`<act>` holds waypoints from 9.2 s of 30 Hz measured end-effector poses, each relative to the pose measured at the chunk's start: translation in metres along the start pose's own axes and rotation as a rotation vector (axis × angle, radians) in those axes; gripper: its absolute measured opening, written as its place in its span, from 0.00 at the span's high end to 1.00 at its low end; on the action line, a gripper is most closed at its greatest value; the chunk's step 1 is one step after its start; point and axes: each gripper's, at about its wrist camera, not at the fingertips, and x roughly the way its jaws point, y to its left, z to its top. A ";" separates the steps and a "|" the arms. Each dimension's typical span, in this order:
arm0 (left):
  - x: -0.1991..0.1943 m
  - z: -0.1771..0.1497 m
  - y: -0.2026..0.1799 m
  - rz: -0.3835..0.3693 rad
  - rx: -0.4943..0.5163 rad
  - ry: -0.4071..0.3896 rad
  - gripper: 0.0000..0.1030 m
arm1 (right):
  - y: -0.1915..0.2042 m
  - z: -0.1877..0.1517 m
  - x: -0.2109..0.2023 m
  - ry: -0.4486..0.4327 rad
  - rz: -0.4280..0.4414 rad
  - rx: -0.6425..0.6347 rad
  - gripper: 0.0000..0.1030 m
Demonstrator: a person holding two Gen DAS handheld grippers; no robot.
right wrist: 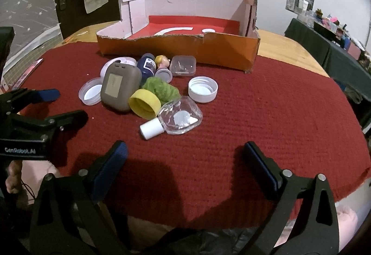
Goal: Organize objects
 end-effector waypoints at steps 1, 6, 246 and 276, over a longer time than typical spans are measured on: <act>0.001 0.002 0.000 -0.002 0.002 0.001 0.14 | -0.001 0.001 0.000 -0.002 0.003 -0.001 0.08; 0.005 0.007 -0.001 -0.009 0.013 -0.006 0.22 | -0.003 0.007 0.005 -0.006 0.015 -0.007 0.18; 0.031 0.128 0.010 -0.019 0.024 -0.076 0.13 | -0.033 0.131 0.029 -0.020 0.149 0.052 0.05; -0.005 0.102 0.008 -0.022 0.019 -0.115 0.00 | -0.015 0.111 -0.010 -0.057 0.162 0.023 0.01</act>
